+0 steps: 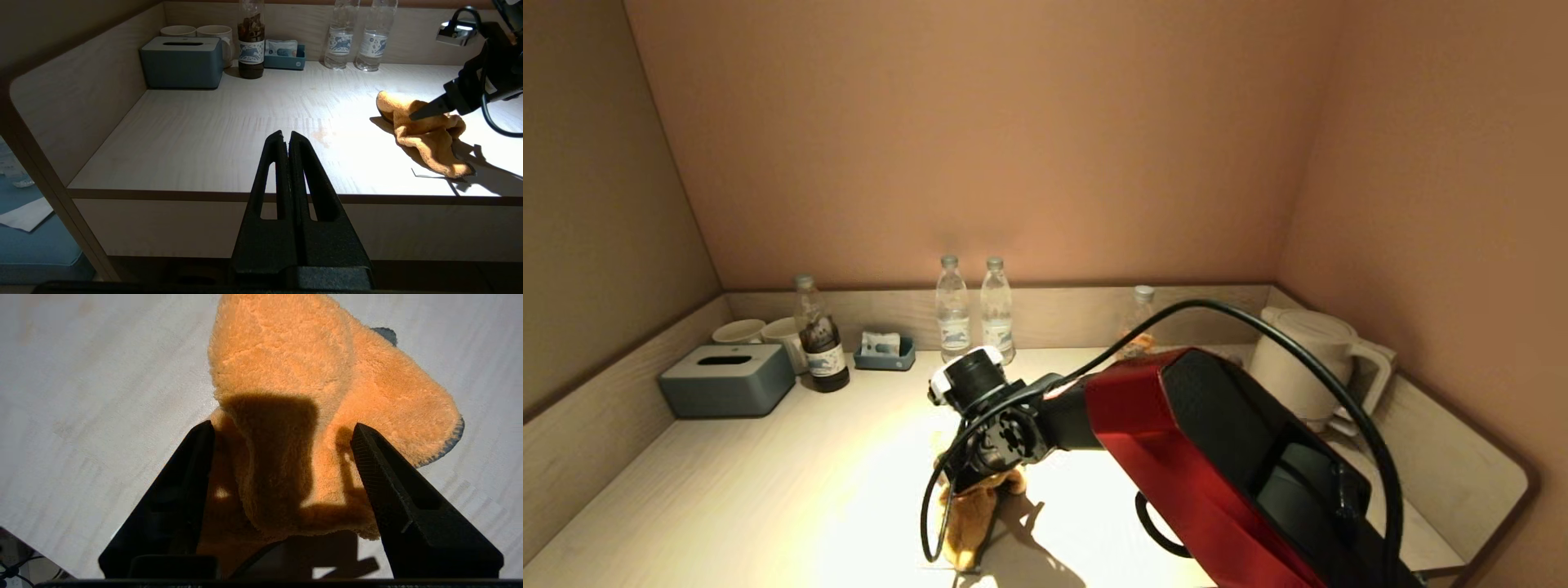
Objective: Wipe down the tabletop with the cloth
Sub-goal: Place the tablecloth, then pick up the tablecloth
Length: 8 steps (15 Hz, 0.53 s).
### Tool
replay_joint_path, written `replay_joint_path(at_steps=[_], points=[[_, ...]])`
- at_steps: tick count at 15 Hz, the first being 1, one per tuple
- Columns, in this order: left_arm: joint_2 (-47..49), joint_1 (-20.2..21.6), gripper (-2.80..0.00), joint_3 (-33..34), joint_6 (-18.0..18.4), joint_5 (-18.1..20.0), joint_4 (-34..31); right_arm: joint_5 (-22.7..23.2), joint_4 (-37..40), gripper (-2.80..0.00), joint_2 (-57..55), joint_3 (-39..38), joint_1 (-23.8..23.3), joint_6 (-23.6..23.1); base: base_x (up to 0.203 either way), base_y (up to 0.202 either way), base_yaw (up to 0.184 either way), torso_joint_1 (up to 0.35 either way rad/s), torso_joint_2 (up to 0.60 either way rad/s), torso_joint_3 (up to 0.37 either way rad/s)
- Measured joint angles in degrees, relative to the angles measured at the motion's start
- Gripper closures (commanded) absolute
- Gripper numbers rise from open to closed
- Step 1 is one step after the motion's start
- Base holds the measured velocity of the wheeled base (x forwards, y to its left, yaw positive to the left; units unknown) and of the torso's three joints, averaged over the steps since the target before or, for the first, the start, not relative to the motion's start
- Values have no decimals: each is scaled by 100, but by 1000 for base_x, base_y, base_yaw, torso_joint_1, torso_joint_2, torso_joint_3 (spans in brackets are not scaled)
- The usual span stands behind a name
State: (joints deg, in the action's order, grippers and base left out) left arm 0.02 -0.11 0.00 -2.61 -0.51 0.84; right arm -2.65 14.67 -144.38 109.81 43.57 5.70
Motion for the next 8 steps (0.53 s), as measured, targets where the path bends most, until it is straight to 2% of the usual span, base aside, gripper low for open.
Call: replay_joint_path(at_steps=[7,8], points=[[0,0,0,0,0,2,0,-40,152,-280,1255,-125,52,58,0,0,0,0,0,0],[0,4,0,0,0,2,1,-81,203,0,1566,-206,52,66,0,0,0,0,0,0]])
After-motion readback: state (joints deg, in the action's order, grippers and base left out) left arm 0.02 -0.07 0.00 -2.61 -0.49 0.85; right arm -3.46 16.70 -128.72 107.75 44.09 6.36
